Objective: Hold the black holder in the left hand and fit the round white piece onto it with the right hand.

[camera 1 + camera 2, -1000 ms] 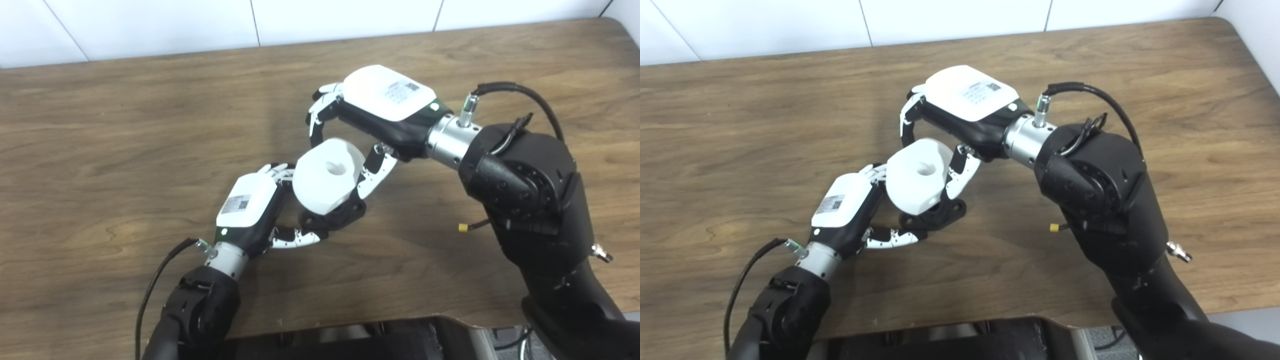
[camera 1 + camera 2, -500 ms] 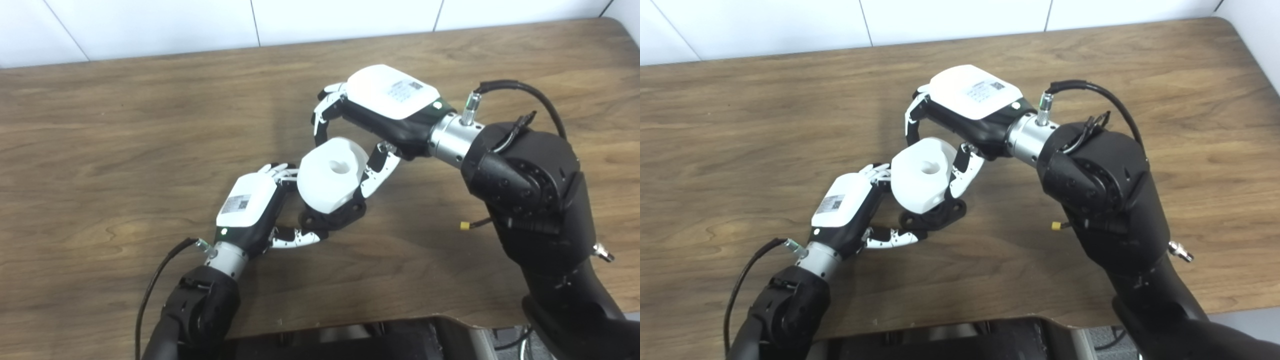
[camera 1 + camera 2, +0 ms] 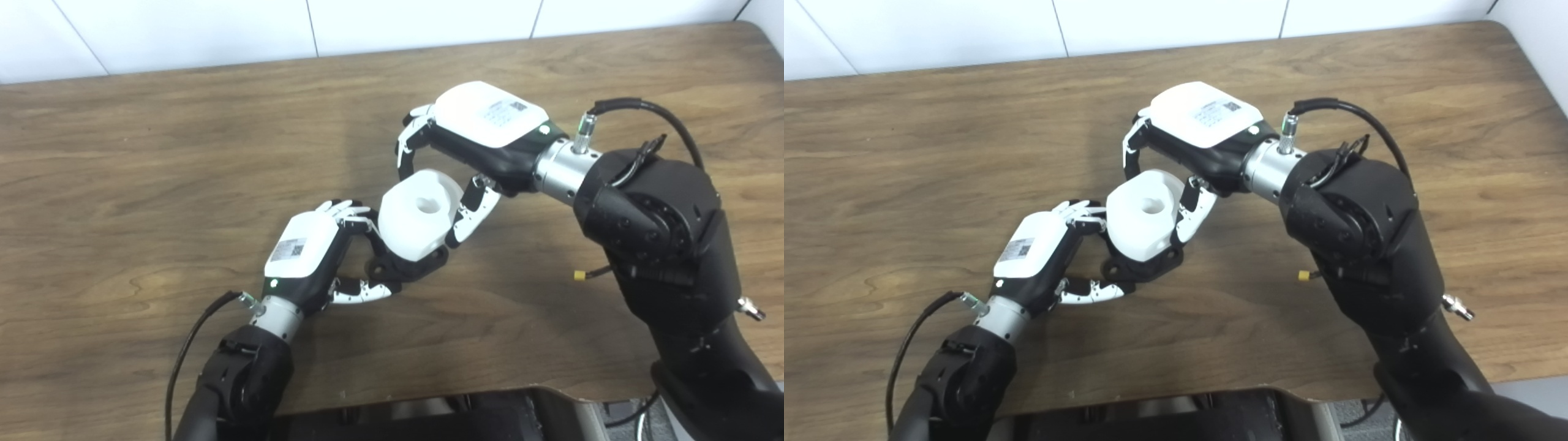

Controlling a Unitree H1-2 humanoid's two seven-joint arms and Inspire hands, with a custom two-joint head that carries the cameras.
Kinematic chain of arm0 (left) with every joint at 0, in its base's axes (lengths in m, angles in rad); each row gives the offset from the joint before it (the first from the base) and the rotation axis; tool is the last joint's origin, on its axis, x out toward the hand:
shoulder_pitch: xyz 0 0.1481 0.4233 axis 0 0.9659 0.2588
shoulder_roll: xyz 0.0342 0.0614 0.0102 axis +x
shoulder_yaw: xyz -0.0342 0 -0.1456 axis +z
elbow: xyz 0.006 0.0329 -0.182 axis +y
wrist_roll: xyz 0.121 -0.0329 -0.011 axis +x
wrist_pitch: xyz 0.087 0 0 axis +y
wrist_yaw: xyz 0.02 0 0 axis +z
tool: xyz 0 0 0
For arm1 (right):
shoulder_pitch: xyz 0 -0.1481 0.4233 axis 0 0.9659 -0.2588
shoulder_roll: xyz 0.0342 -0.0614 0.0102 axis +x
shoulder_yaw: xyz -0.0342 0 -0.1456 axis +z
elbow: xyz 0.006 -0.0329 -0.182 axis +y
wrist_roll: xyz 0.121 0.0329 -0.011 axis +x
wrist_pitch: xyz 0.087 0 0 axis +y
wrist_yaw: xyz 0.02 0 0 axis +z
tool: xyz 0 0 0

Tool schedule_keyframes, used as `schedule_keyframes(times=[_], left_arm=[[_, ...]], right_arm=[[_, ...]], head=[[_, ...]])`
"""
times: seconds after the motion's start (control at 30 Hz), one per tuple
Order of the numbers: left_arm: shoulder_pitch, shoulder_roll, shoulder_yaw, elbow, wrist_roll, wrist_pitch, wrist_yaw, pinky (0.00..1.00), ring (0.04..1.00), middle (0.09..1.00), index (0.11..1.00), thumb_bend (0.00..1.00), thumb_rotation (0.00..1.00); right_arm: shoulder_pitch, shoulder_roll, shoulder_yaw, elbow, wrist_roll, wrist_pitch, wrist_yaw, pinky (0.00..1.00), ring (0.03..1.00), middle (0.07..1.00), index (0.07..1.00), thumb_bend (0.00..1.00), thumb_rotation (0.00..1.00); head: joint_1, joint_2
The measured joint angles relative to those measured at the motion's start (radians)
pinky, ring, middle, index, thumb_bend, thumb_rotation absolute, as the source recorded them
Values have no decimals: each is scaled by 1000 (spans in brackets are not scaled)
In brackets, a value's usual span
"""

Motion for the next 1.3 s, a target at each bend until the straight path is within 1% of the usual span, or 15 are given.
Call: schedule_keyframes(times=[0.23,0.43,0.57,0.73,0.87,1.0,1.3], left_arm=[[0,0,0,0,1,0,-1,930,880,810,489,517,49],[0,0,1,-1,1,0,-2,928,880,810,489,516,49],[1,1,3,-1,-2,-1,-2,933,882,810,489,517,47],[1,4,4,-1,-5,-4,-2,931,880,809,489,517,47],[1,4,4,-1,-7,-5,-2,935,883,809,489,517,47],[1,4,4,-1,-9,-5,-2,935,880,807,489,516,48],[1,4,4,-1,-6,-2,-2,936,883,810,489,516,49]], right_arm=[[15,0,0,0,2,-7,0,749,865,762,482,526,140],[24,1,6,0,3,-12,0,727,853,747,481,526,140],[37,8,9,0,1,-12,0,798,860,754,482,526,141],[44,13,11,0,-4,-12,0,814,860,762,483,526,142],[49,14,10,0,-10,-13,-6,799,854,762,482,526,141],[74,16,11,0,-21,-17,-22,745,861,770,483,526,141],[81,22,11,2,-28,-37,-34,741,865,771,483,526,141]], head=[[-3,-5],[5,-12],[0,-12],[-5,-11],[-6,-9],[-6,-6],[-6,-3]])
